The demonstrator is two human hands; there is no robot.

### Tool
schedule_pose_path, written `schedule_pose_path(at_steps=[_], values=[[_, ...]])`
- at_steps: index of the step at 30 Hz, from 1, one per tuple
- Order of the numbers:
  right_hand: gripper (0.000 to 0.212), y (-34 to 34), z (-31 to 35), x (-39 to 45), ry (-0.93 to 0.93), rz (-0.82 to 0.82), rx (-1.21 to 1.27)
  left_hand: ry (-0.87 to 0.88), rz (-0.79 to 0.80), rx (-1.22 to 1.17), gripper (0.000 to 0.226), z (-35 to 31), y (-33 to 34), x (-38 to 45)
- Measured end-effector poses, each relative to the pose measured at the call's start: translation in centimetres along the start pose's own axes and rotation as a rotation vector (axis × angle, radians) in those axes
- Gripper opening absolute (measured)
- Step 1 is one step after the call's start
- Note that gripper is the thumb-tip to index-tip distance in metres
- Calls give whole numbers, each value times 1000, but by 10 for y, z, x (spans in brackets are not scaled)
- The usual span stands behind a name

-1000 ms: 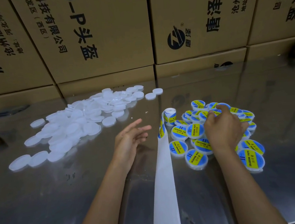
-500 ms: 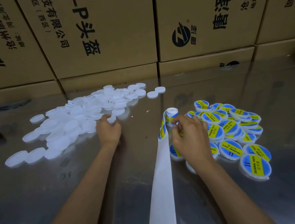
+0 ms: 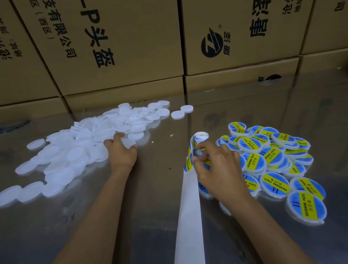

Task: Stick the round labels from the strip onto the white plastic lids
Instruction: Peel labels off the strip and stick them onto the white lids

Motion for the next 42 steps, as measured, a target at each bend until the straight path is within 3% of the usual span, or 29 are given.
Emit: schedule_pose_path(at_steps=[4, 8, 11, 18, 24, 27, 33, 42], values=[[31, 7, -1, 0, 22, 91, 63, -69, 109, -182, 65, 4, -7, -8], [51, 8, 1, -1, 49, 148, 87, -77, 188, -421, 45, -8, -11, -38], [46, 7, 1, -1, 85, 177, 95, -86, 218, -670, 39, -26, -10, -68], [13, -4, 4, -4, 140, 146, 267, -57, 192, -858, 31, -69, 0, -110], [36, -5, 8, -8, 60, 254, 397, -116, 296, -1109, 34, -84, 13, -121], [38, -5, 9, -7, 64, 288, 500, -175, 381, -1228, 35, -84, 15, -120], [33, -6, 10, -6, 72, 292, 593, -229, 414, -1310, 38, -84, 16, -119], [29, -5, 12, -10, -19, 287, 521, -276, 418, -1339, 35, -83, 17, -120]])
Point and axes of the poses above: each hand's wrist, its own x-axis towards the middle knuckle, its own y-axis out of the palm, z = x × y, the point moved 5 cm from there along x, towards the middle knuckle, and after that the axes turned 10 degrees about y, right-handed, at the moved point
